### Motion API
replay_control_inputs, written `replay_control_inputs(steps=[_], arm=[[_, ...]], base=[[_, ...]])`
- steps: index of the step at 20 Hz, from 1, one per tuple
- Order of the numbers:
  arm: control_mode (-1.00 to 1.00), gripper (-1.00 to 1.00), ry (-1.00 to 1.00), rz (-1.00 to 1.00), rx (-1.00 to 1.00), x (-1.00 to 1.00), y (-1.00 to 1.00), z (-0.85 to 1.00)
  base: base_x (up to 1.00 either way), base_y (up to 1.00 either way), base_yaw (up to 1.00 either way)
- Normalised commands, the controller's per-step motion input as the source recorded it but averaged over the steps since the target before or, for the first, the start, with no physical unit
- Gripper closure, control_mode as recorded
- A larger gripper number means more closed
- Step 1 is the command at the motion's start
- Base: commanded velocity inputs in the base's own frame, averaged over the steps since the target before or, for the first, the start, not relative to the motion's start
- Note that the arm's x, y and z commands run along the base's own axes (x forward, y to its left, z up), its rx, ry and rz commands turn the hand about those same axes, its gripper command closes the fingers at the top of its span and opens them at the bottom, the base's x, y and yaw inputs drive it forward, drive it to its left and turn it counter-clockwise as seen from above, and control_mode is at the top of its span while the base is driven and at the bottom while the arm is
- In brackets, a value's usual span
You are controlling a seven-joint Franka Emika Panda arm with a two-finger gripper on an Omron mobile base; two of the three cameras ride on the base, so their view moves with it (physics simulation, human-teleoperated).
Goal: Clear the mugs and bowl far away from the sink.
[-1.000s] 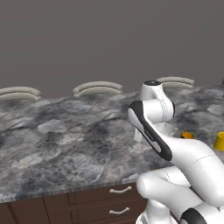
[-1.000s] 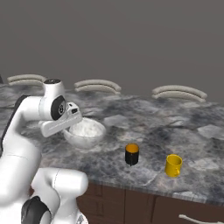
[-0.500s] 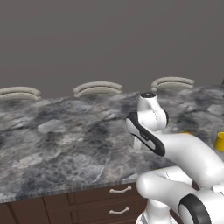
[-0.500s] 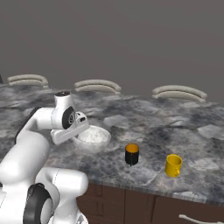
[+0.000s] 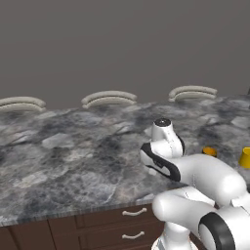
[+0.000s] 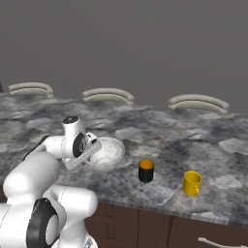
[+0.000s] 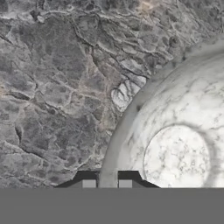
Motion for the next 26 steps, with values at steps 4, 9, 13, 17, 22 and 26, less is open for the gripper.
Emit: replay_control_inputs(steps=[4,9,13,17,22,26], arm=[[-1.0,-1.0,-0.06,0.03,0.0,0.05,-0.03,-0.18],[-1.0,-1.0,0.0,0.0,0.0,-0.05,0.0,0.57],[-1.0,-1.0,-0.03,0.0,0.0,-0.22,0.0,0.99],[-1.0,-1.0,-0.16,0.0,0.0,-0.52,0.01,0.79],[-1.0,-1.0,-0.3,0.0,-0.02,-0.77,0.02,0.66],[-1.0,-1.0,-0.31,0.0,0.0,-0.97,0.0,0.64]], base=[[0.0,0.0,0.0],[0.0,0.0,0.0],[0.0,0.0,0.0],[0.0,0.0,0.0],[0.0,0.0,0.0],[0.0,0.0,0.0]])
